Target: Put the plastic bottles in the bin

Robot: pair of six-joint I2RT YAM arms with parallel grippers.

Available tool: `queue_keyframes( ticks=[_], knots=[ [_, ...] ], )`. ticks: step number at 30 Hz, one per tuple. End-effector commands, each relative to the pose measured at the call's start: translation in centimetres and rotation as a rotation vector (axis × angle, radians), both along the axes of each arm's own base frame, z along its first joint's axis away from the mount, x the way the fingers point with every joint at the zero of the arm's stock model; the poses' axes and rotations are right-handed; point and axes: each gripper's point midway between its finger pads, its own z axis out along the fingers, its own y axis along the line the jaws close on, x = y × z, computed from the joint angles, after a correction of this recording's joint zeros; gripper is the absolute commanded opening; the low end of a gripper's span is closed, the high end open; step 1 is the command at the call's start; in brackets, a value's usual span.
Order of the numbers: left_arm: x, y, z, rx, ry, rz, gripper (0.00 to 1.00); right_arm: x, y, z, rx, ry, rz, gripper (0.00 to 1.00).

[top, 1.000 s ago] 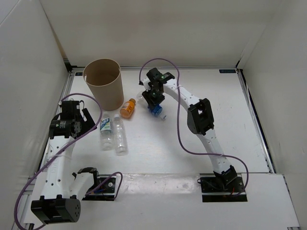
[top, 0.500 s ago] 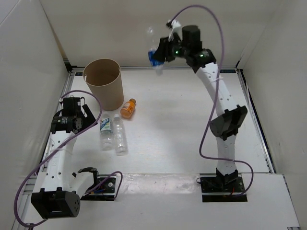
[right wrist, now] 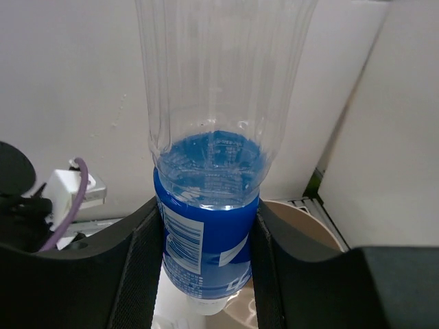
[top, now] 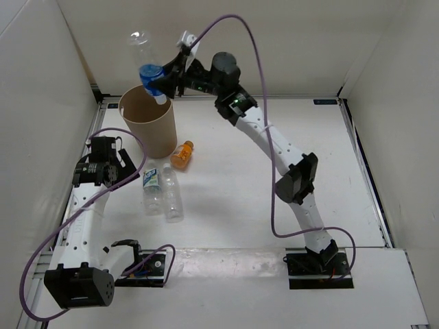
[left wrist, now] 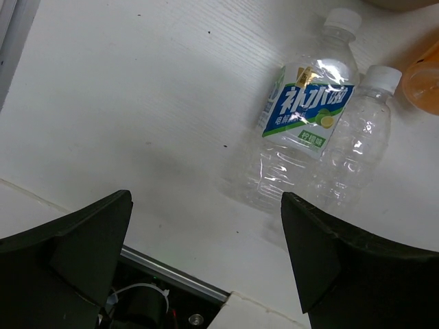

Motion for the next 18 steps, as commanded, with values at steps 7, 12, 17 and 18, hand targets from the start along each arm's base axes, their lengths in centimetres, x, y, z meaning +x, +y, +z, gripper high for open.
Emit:
queue_keyframes(
  ticks=[7, 12, 17, 18],
  knots=[
    [0.1, -1.3, 1.6, -0.046, 0.026, -0.090, 1.00, 2.7, 2.2, 1.1, 0.159, -0.234, -0.101, 0.00],
    [0.6, -1.7, 1.5, -0.038, 0.067, -0.159, 1.00, 4.2, 3.2, 0.5, 0.207, -0.227, -0.181, 0.00],
    [0.6, -1.6, 1.5, -0.032, 0.085, -0.170, 1.00, 5.2, 4.0, -1.8, 0.186, -0.196, -0.179, 0.00],
    [0.6, -1.5, 1.5, -0.029, 0.089, -0.169, 1.00, 5.4, 4.1, -2.1, 0.190, -0.204, -0.183, 0.00]
  ],
)
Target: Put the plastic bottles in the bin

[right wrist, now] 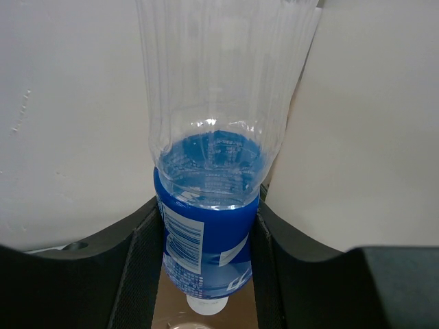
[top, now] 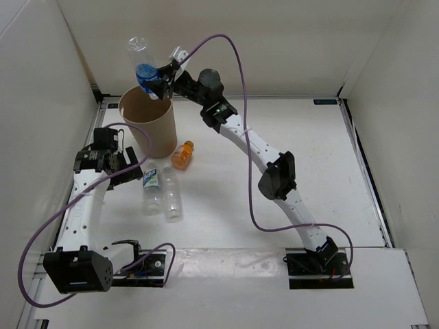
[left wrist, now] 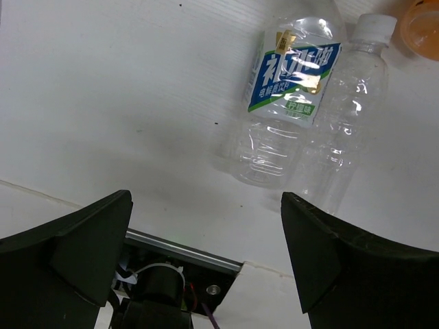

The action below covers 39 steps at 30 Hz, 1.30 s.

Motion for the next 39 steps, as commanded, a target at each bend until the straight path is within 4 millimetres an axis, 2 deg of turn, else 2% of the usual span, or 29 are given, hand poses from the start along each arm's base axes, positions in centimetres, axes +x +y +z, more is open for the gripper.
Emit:
queue_keyframes(
  ticks=[1, 4, 5, 7, 8, 10, 11, 12, 14, 16, 18, 21, 22, 23, 24, 25, 26, 27, 28, 30, 31, 32, 33, 34, 35, 37, 38, 39],
  knots=[
    [0.0, -0.1, 1.3, 0.006, -0.023, -0.029, 1.00, 0.0, -0.7, 3.0, 0.096, -0.092, -0.033, 0.00],
    [-0.1, 0.2, 1.2, 0.019, -0.013, -0.024, 1.00, 0.4, -0.4, 2.1, 0.086, -0.084, -0.036, 0.00],
    [-0.1, 0.3, 1.4, 0.026, -0.014, -0.019, 1.00, 0.6, -0.4, 1.8, 0.085, -0.071, -0.032, 0.03],
    [0.1, 0.3, 1.3, 0.028, -0.013, -0.021, 1.00, 0.6, -0.3, 1.4, 0.077, -0.048, -0.018, 0.29],
    [0.1, 0.2, 1.3, 0.023, -0.012, -0.021, 1.00, 0.9, -0.4, 1.1, 0.074, -0.034, -0.019, 0.52],
    [0.4, 0.2, 1.2, 0.019, -0.011, -0.015, 1.00, 1.0, -0.8, 1.7, 0.087, -0.033, -0.021, 0.67],
    [0.5, 0.2, 1.2, 0.017, -0.013, -0.012, 1.00, 1.0, -1.0, 1.9, 0.093, -0.041, -0.022, 0.81],
    [0.7, 0.2, 1.2, 0.014, -0.019, -0.010, 1.00, 1.0, -1.2, 2.2, 0.099, -0.046, -0.021, 0.90],
    [1.0, 0.2, 1.0, 0.011, -0.025, 0.004, 1.00, 0.3, -1.4, 3.1, 0.099, -0.073, 0.013, 0.90],
    [1.4, 0.2, 1.0, 0.009, -0.037, 0.008, 1.00, 0.4, -2.1, 4.0, 0.108, -0.089, 0.006, 0.90],
    [1.9, 0.3, 1.3, 0.006, -0.060, 0.022, 1.00, 0.8, -3.1, 5.6, 0.133, -0.123, -0.040, 0.90],
    [2.6, 0.8, 1.7, 0.024, -0.095, 0.052, 1.00, 2.2, -5.7, 8.3, 0.175, -0.143, -0.146, 0.90],
    [2.7, 1.0, 1.7, 0.036, -0.098, 0.061, 1.00, 3.4, -7.7, 9.5, 0.184, -0.130, -0.207, 0.90],
    [2.9, 1.1, 1.8, 0.034, -0.112, 0.075, 1.00, 3.3, -8.7, 10.7, 0.185, -0.120, -0.227, 0.90],
    [2.9, 1.3, 1.7, 0.040, -0.115, 0.087, 1.00, 4.6, -9.4, 9.6, 0.158, -0.078, -0.263, 0.90],
    [3.2, 1.3, 2.0, 0.041, -0.139, 0.092, 1.00, 4.9, -12.7, 11.5, 0.165, 0.031, -0.295, 0.90],
    [3.0, 1.3, 1.5, 0.043, -0.128, 0.098, 1.00, 6.2, -13.2, 9.1, 0.132, 0.136, -0.316, 0.90],
    [3.4, 1.4, 1.5, 0.042, -0.144, 0.106, 1.00, 7.7, -14.5, 6.9, 0.117, 0.272, -0.320, 0.90],
    [3.2, 1.4, 1.2, 0.037, -0.144, 0.118, 1.00, 7.8, -16.5, 4.3, 0.050, 0.459, -0.330, 0.90],
    [3.3, 1.4, 1.0, 0.030, -0.154, 0.126, 1.00, 7.2, -17.9, 2.0, 0.007, 0.629, -0.244, 0.90],
    [3.2, 1.3, 0.6, 0.019, -0.149, 0.144, 1.00, 6.7, -18.2, -1.0, -0.055, 0.739, -0.213, 0.90],
    [3.2, 1.1, 0.5, 0.011, -0.153, 0.144, 1.00, 7.1, -20.0, -2.8, -0.069, 0.855, -0.203, 0.90],
    [3.1, 1.1, 0.1, 0.008, -0.152, 0.152, 1.00, 6.0, -19.8, -3.6, -0.105, 0.885, -0.147, 0.90],
    [3.1, 1.1, 0.0, 0.004, -0.152, 0.160, 1.00, 4.8, -19.3, -6.9, -0.177, 0.962, -0.079, 0.90],
    [2.9, 1.0, -0.1, -0.001, -0.155, 0.164, 1.00, 3.9, -19.1, -7.9, -0.217, 0.973, -0.013, 0.90],
    [2.4, 0.9, -0.7, -0.004, -0.131, 0.165, 1.00, 3.8, -19.2, -11.0, -0.263, 1.066, -0.012, 0.90],
    [2.0, 0.8, -0.9, -0.008, -0.114, 0.168, 1.00, 4.4, -19.4, -10.6, -0.249, 1.069, -0.040, 0.90],
    [1.7, 0.8, -0.8, -0.011, -0.111, 0.170, 1.00, 4.9, -19.0, -13.2, -0.274, 1.124, -0.035, 0.90]
  ],
)
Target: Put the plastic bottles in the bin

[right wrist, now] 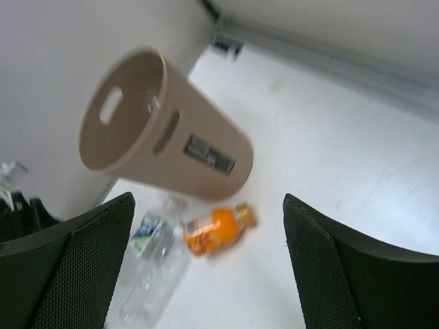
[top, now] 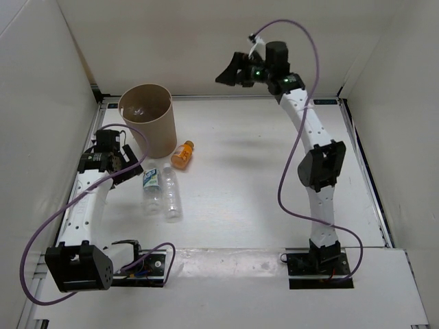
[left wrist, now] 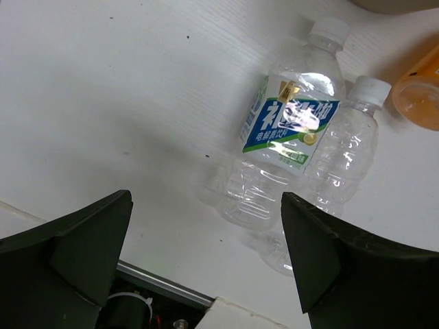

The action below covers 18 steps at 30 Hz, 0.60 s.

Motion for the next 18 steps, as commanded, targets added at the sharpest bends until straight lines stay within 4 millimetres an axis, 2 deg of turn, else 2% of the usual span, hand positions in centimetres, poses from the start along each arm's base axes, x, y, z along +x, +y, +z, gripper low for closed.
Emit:
queue_keyframes(
  ticks=[1, 4, 6, 8, 9, 12, 13, 17, 18],
  knots=[
    [-1.0, 0.1, 0.6, -0.006, -0.011, 0.030, 1.00, -3.7, 3.8, -7.3, -0.038, 0.281, 0.170, 0.90],
    [-2.3, 0.0, 0.7, -0.005, 0.011, 0.026, 1.00, -4.9, 5.2, -11.8, -0.065, 0.397, 0.210, 0.90],
    [-2.9, 0.1, 1.0, -0.001, 0.009, 0.030, 1.00, -5.8, 6.5, -13.6, -0.079, 0.456, 0.214, 0.90],
    [-3.7, 0.0, 1.2, -0.003, 0.023, 0.026, 1.00, -6.0, 7.1, -15.3, -0.084, 0.499, 0.219, 0.90],
    [-4.2, 0.0, 1.3, -0.003, 0.030, 0.029, 1.00, -6.8, 8.0, -17.0, -0.093, 0.553, 0.242, 0.90],
    [-5.2, -0.3, 1.2, -0.014, 0.051, 0.029, 1.00, -8.6, 9.1, -17.6, -0.101, 0.607, 0.298, 0.90],
    [-5.4, -0.4, 1.2, -0.021, 0.054, 0.023, 1.00, -9.1, 9.5, -18.9, -0.112, 0.636, 0.313, 0.90],
    [-6.3, -0.6, 0.7, -0.036, 0.071, 0.035, 1.00, -10.2, 9.7, -20.1, -0.141, 0.701, 0.294, 0.90],
    [-6.3, -1.0, 0.7, -0.043, 0.067, 0.026, 1.00, -10.3, 9.4, -20.9, -0.154, 0.728, 0.274, 0.90]
  ],
)
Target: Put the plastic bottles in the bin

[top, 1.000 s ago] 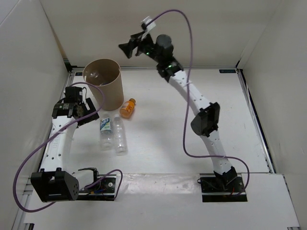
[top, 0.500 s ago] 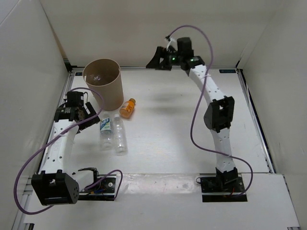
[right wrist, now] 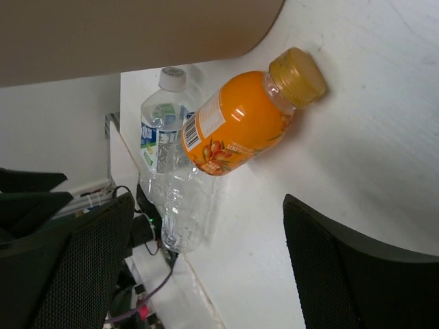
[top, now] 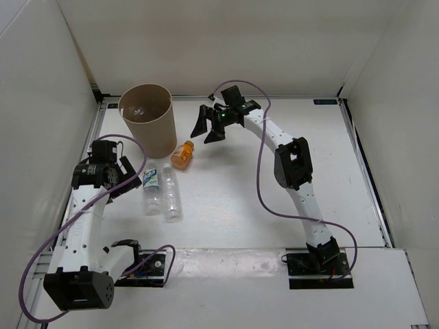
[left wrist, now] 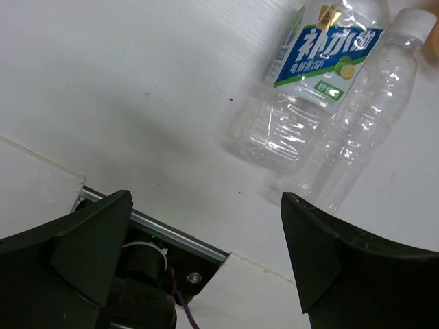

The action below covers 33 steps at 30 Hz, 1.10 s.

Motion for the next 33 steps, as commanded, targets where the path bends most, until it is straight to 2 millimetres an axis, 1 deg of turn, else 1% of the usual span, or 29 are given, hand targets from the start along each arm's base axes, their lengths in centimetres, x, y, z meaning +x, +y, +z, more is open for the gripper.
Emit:
queue_keyframes(
  ticks=[1, 2, 3, 4, 5, 6, 7, 8, 10, 11, 13, 14, 15, 16, 17, 18, 19, 20, 21, 22, 24, 25, 26, 27, 28, 29, 30, 33],
  knots=[
    [-1.0, -0.4, -0.3, -0.027, 0.013, 0.023, 1.00, -0.4, -0.8, 0.8, -0.032, 0.096, -0.073, 0.90],
    [-1.0, -0.3, -0.2, -0.030, 0.004, 0.033, 1.00, -1.1, -1.6, 0.6, -0.084, 0.159, -0.114, 0.90],
    [-1.0, -0.4, 0.0, -0.034, -0.003, 0.037, 1.00, -1.2, -2.1, 0.4, -0.122, 0.192, -0.164, 0.90],
    [-0.8, -0.5, 0.1, -0.042, -0.015, 0.043, 1.00, -2.3, -2.8, -1.8, -0.196, 0.307, -0.249, 0.90],
    [-0.7, -0.6, 0.4, -0.049, -0.025, 0.043, 1.00, -3.4, -2.5, -0.3, -0.185, 0.314, -0.245, 0.90],
    [-0.7, -0.8, 0.5, -0.059, -0.040, 0.052, 1.00, -4.7, -2.2, -1.0, -0.207, 0.412, -0.284, 0.90],
    [-0.8, -0.9, 0.5, -0.063, -0.041, 0.055, 1.00, -5.9, -2.4, -1.3, -0.227, 0.429, -0.278, 0.90],
    [-0.8, -1.1, 0.5, -0.073, -0.045, 0.052, 1.00, -6.3, -1.3, -0.6, -0.202, 0.478, -0.315, 0.90],
    [-0.7, -1.5, 0.4, -0.097, -0.049, 0.040, 1.00, -7.1, -0.6, -0.3, -0.196, 0.534, -0.336, 0.90],
    [-0.8, -1.8, 0.4, -0.106, -0.047, 0.029, 1.00, -7.3, 1.1, 0.5, -0.157, 0.561, -0.346, 0.90],
    [-1.0, -1.8, 0.2, -0.105, -0.036, 0.025, 1.00, -7.1, 2.5, 1.4, -0.124, 0.580, -0.337, 0.90],
    [-1.2, -1.7, 0.0, -0.100, -0.025, 0.026, 1.00, -7.1, 4.0, 1.3, -0.113, 0.592, -0.335, 0.90],
    [-1.3, -1.6, 0.1, -0.097, -0.022, 0.031, 1.00, -6.7, 4.6, 2.1, -0.096, 0.576, -0.334, 0.90],
    [-1.4, -1.6, 0.1, -0.097, -0.017, 0.030, 1.00, -6.6, 5.0, 2.3, -0.106, 0.574, -0.361, 0.90],
    [-1.5, -1.5, 0.2, -0.096, -0.013, 0.029, 1.00, -6.7, 5.1, 1.9, -0.116, 0.594, -0.368, 0.90],
    [-1.5, -1.7, 0.3, -0.098, -0.009, 0.025, 1.00, -7.0, 5.4, 0.8, -0.134, 0.620, -0.375, 0.90],
    [-1.6, -1.7, 0.4, -0.099, -0.002, 0.022, 1.00, -7.1, 5.5, 0.5, -0.138, 0.634, -0.382, 0.90],
    [-1.5, -1.6, 0.8, -0.094, -0.011, 0.017, 1.00, -7.7, 5.3, -0.8, -0.155, 0.671, -0.375, 0.90],
    [-1.5, -1.4, 0.8, -0.084, -0.002, 0.023, 1.00, -7.9, 5.3, -1.3, -0.155, 0.681, -0.371, 0.90],
    [-1.6, -1.4, 1.2, -0.082, -0.006, 0.021, 1.00, -7.9, 5.5, -2.0, -0.148, 0.688, -0.358, 0.90],
    [-1.6, -1.3, 1.3, -0.078, -0.006, 0.023, 1.00, -7.7, 5.3, -3.4, -0.160, 0.697, -0.360, 0.90],
    [-1.8, -1.3, 1.3, -0.077, 0.002, 0.022, 1.00, -7.4, 5.7, -3.8, -0.155, 0.686, -0.355, 0.90],
    [-1.8, -1.3, 1.3, -0.077, 0.000, 0.019, 1.00, -6.6, 5.8, -3.4, -0.140, 0.663, -0.359, 0.90],
    [-1.7, -1.2, 1.4, -0.074, -0.001, 0.020, 1.00, -6.4, 5.9, -4.7, -0.161, 0.652, -0.360, 0.90],
    [-1.7, -1.2, 1.3, -0.071, 0.004, 0.020, 1.00, -5.9, 6.1, -4.0, -0.146, 0.637, -0.361, 0.90],
    [-1.7, -1.2, 1.2, -0.070, 0.008, 0.022, 1.00, -5.9, 6.3, -4.2, -0.148, 0.626, -0.356, 0.90],
    [-1.7, -1.2, 1.1, -0.072, 0.016, 0.025, 1.00, -5.6, 6.5, -3.8, -0.141, 0.612, -0.360, 0.90],
    [-1.5, -1.2, 0.9, -0.076, 0.031, 0.026, 1.00, -5.8, 6.3, -5.1, -0.165, 0.647, -0.374, 0.90]
  ],
)
